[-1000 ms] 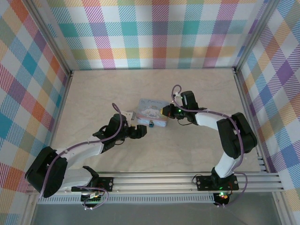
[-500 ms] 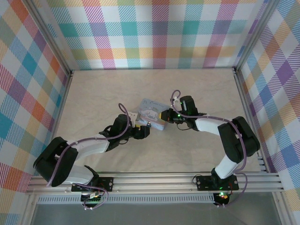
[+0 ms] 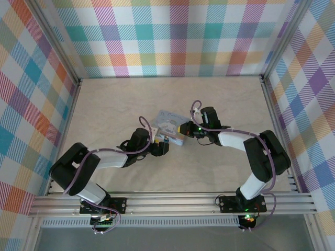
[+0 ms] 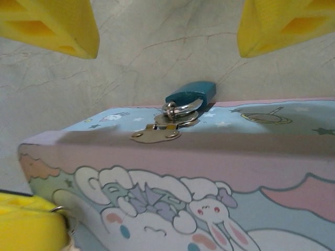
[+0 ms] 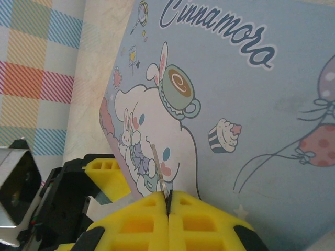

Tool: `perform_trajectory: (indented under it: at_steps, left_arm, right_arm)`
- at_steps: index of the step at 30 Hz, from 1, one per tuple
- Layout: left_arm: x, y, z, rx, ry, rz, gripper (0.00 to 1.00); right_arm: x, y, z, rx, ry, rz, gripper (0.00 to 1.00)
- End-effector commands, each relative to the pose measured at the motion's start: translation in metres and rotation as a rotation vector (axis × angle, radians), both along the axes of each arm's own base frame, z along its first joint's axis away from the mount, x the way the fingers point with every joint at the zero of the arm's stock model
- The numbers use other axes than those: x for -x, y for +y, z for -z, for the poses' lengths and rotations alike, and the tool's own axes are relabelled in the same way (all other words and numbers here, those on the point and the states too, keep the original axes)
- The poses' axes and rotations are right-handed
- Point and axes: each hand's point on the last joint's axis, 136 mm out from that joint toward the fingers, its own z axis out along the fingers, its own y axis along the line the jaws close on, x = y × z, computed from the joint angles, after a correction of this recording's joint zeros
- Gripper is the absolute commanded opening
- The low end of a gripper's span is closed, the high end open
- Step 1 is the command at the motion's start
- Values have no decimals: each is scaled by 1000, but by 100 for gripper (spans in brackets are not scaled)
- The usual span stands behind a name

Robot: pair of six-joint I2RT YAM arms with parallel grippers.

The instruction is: Unlock a padlock with a key

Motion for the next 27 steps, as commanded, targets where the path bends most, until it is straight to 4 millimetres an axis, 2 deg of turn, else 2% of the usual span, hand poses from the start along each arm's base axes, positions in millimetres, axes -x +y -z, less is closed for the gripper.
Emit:
perform_trajectory:
  at_steps: [1, 20, 27]
  left_arm:
    - [-8, -15, -8, 24, -48, 47, 69]
    - [-23, -28, 6, 9, -44, 60, 63]
    - [-22, -34, 10, 26, -19, 77, 56]
  right_arm:
    - [21, -10, 32, 93, 111, -7, 1]
    - [21, -9, 30, 84, 105, -17, 0]
    - [22, -8, 30, 79, 102, -19, 0]
